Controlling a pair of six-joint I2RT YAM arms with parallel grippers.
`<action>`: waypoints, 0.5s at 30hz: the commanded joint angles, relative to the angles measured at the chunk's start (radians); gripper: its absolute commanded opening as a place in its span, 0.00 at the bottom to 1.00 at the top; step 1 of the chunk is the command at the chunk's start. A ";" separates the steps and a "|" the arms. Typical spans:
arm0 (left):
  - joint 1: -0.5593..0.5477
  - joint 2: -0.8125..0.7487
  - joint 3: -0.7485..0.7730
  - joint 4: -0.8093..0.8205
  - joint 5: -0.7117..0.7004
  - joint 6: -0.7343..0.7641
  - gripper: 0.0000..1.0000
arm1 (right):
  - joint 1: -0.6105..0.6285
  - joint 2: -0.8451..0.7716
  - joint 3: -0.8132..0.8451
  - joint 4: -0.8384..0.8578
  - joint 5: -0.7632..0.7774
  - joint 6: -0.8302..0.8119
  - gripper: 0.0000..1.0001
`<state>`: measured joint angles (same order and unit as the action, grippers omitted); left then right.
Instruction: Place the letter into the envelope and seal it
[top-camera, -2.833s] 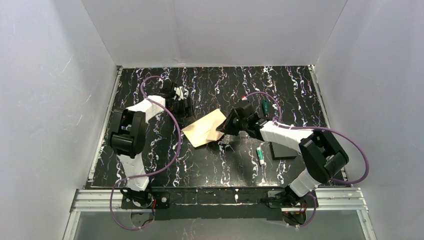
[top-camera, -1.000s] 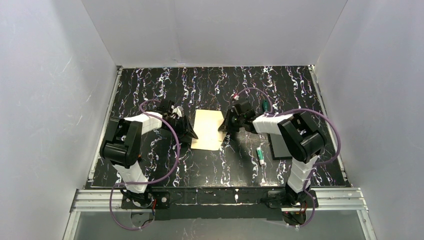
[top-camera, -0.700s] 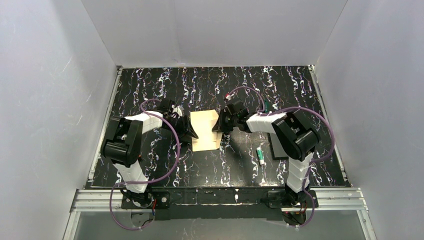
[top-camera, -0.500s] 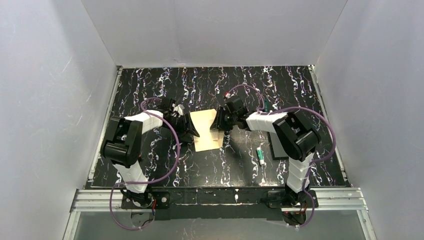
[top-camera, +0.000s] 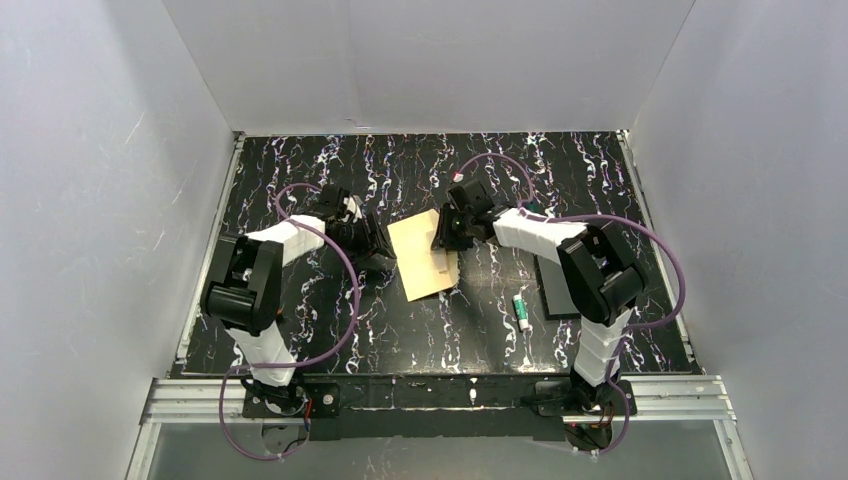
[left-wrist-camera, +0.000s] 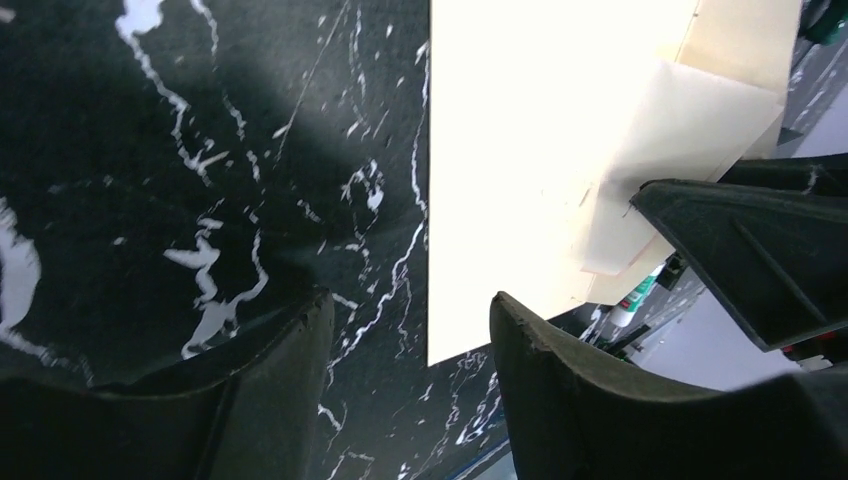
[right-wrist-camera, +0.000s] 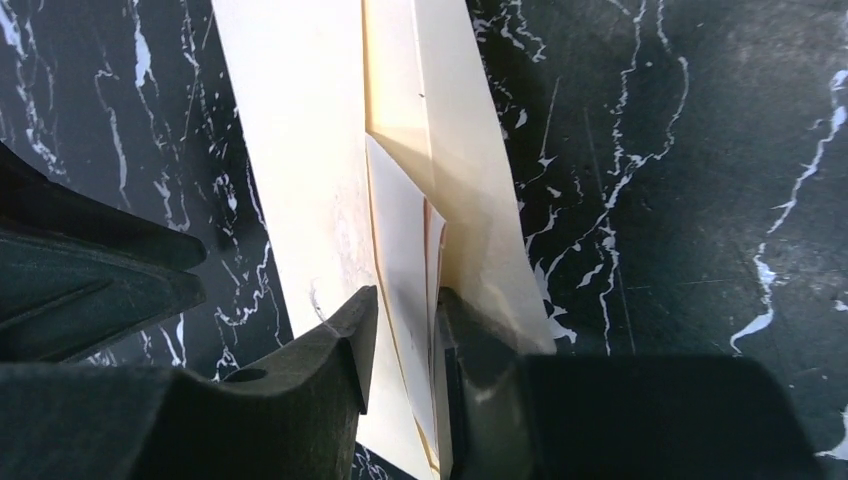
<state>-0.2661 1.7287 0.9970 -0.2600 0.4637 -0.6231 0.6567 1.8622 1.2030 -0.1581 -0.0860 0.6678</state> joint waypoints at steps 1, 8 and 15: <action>0.000 0.044 0.017 0.093 0.080 -0.066 0.55 | 0.014 0.030 0.073 -0.106 0.078 -0.048 0.34; -0.005 -0.009 -0.010 0.216 0.039 -0.095 0.38 | 0.044 0.066 0.159 -0.255 0.192 -0.082 0.55; -0.079 0.004 0.010 0.339 0.216 -0.094 0.25 | 0.044 0.070 0.141 -0.235 0.130 -0.071 0.54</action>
<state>-0.2886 1.7485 0.9813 0.0219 0.5697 -0.7216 0.7017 1.9312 1.3243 -0.3878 0.0566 0.5972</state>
